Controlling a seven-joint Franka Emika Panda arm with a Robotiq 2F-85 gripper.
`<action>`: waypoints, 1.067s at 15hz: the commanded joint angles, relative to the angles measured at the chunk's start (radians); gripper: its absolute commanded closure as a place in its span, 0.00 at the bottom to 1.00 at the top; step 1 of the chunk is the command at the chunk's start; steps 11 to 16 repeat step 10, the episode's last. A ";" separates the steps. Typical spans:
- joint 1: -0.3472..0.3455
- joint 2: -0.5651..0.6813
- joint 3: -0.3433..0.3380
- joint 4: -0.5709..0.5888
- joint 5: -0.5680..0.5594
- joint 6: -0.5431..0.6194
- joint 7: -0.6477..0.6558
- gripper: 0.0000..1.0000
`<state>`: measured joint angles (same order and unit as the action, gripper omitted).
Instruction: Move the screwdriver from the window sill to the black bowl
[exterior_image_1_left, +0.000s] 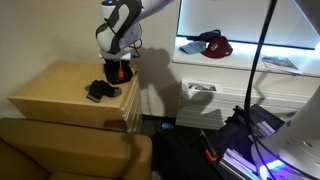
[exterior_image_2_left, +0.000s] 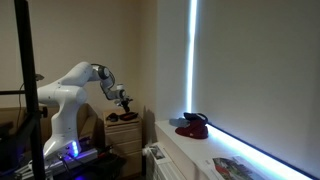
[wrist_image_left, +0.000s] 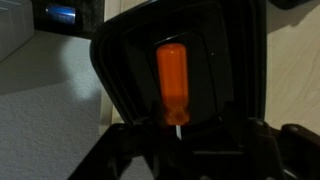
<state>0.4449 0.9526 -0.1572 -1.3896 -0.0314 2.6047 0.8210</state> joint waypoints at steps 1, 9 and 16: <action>0.013 -0.044 -0.005 -0.030 -0.023 -0.038 0.031 0.03; -0.039 -0.190 0.118 -0.066 0.036 -0.138 -0.010 0.00; -0.055 -0.241 0.150 -0.099 0.060 -0.158 -0.034 0.00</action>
